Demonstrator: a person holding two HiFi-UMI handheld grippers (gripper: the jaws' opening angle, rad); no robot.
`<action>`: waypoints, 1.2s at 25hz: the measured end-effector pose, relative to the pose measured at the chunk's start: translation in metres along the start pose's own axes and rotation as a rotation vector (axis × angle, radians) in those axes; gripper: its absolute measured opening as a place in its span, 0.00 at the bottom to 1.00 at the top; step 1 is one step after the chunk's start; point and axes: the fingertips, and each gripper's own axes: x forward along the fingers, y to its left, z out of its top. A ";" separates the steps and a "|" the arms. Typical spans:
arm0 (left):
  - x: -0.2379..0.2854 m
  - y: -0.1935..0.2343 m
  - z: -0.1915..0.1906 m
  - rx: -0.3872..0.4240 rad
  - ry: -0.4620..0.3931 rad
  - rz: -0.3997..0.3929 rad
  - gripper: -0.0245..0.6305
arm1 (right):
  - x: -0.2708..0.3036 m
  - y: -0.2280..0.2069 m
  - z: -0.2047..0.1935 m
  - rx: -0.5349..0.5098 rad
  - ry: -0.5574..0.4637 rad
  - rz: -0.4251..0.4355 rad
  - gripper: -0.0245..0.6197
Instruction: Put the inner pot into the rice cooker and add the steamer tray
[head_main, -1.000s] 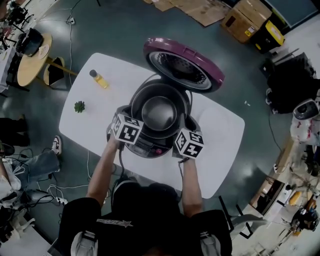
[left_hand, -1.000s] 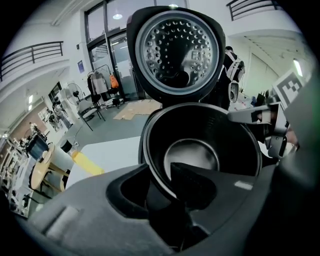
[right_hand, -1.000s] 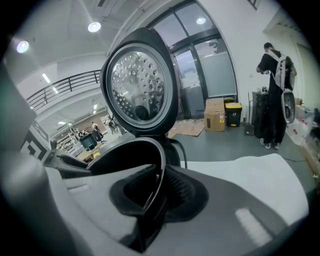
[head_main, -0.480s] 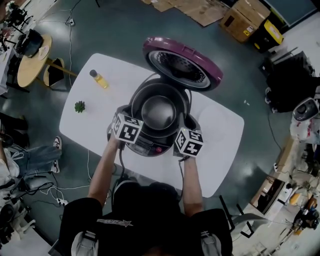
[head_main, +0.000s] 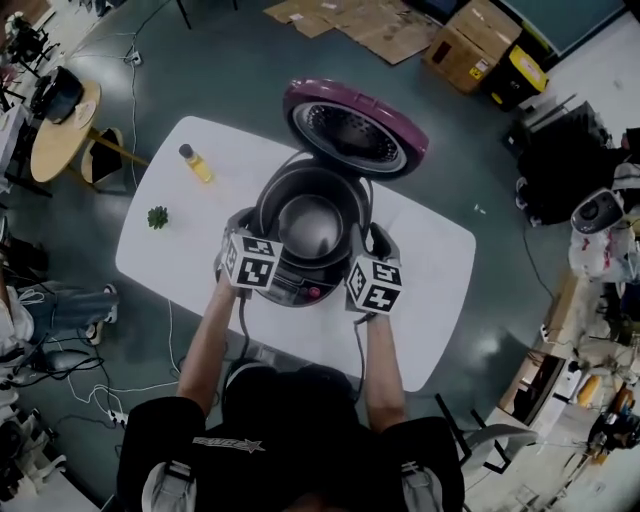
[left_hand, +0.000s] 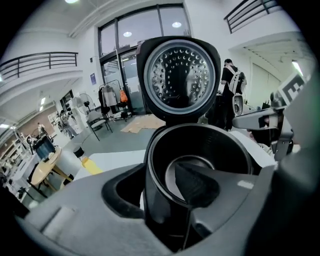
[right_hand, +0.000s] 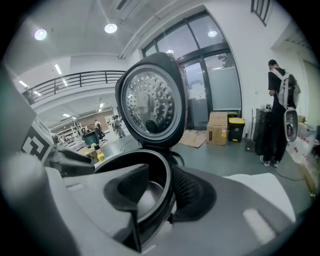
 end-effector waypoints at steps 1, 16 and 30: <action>-0.004 0.000 0.003 0.000 -0.014 0.003 0.34 | -0.004 0.001 0.003 -0.004 -0.007 -0.002 0.27; -0.099 -0.013 0.056 0.023 -0.291 -0.007 0.32 | -0.105 0.021 0.048 -0.083 -0.234 -0.078 0.27; -0.180 -0.079 0.063 0.118 -0.558 -0.205 0.20 | -0.224 0.039 0.027 -0.103 -0.389 -0.237 0.26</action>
